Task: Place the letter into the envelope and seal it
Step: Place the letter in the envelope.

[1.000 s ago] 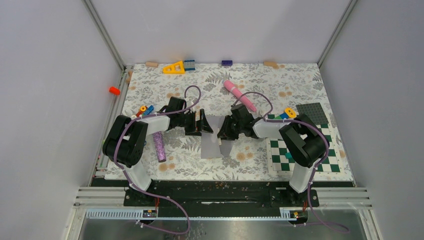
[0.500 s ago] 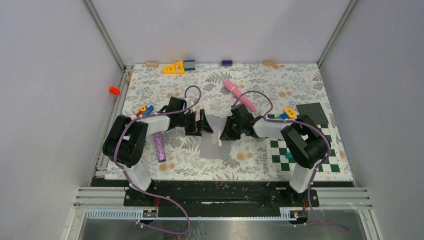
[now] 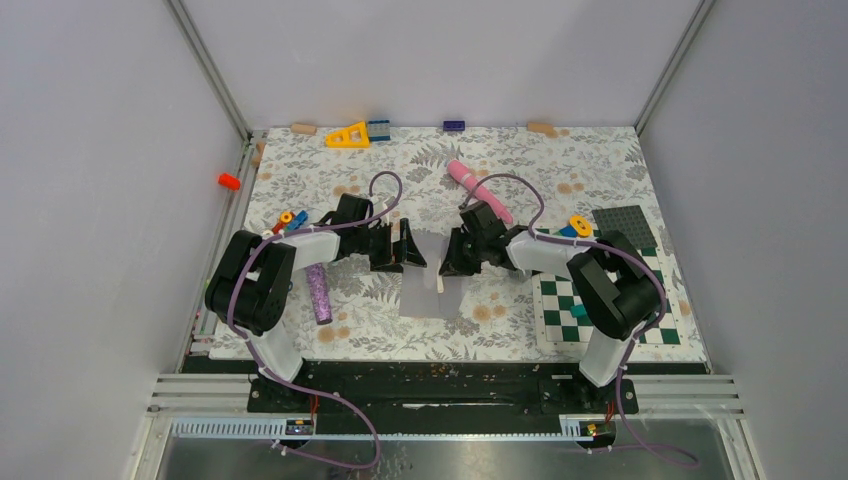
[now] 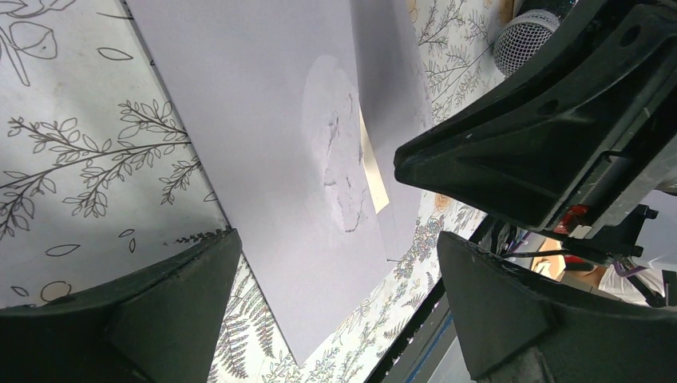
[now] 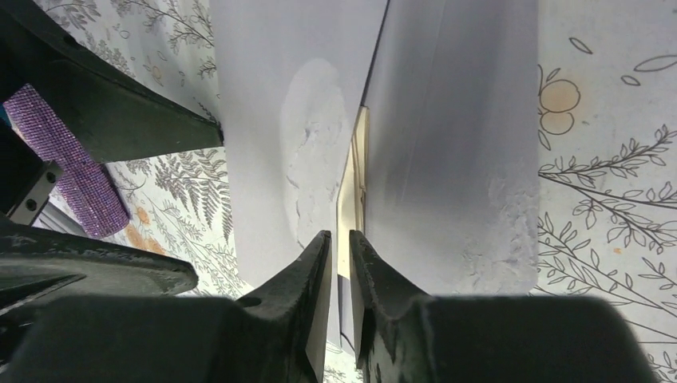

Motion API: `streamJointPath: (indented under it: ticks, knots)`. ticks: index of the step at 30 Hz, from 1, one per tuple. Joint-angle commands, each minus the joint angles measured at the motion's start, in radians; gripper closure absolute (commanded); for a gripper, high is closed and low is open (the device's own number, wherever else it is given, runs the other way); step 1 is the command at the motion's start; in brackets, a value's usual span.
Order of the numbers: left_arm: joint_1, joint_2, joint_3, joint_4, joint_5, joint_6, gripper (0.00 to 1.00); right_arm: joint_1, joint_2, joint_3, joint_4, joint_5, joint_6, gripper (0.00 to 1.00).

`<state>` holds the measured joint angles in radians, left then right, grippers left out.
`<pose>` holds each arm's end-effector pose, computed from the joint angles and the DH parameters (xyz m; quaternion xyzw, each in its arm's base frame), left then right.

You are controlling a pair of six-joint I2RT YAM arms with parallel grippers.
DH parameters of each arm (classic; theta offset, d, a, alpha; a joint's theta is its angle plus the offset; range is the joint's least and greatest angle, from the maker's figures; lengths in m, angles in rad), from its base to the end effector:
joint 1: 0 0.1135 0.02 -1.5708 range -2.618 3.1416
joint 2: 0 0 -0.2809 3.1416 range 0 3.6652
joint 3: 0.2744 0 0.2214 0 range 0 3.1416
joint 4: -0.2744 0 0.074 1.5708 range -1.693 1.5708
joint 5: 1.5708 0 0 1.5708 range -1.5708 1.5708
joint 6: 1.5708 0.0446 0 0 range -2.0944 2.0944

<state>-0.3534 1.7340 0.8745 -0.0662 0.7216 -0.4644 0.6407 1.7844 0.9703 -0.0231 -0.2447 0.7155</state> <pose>0.2852 -0.1366 0.1825 0.0625 0.8922 -0.4251 0.1390 0.2725 0.2167 0.1871 -0.0091 0.9275 0.3120 0.2057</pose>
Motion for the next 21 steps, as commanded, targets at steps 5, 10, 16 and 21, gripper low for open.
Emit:
streamJointPath:
  ticks: [5,10,16,21]
  knots:
    - [-0.001,-0.062,-0.001,-0.010,0.002,0.011,0.01,0.007,-0.060,0.093,-0.059,-0.015,-0.155,0.72]
    - [0.008,-0.109,0.024,-0.026,0.019,0.020,0.01,-0.021,-0.115,0.127,-0.083,-0.005,-0.364,0.59]
    - [0.029,-0.168,0.032,-0.035,0.034,0.032,0.01,-0.058,-0.221,0.086,-0.126,-0.016,-0.593,0.44]
    - [0.054,-0.234,0.045,-0.042,0.036,0.049,0.01,-0.081,-0.292,0.077,-0.230,-0.054,-0.706,0.24]
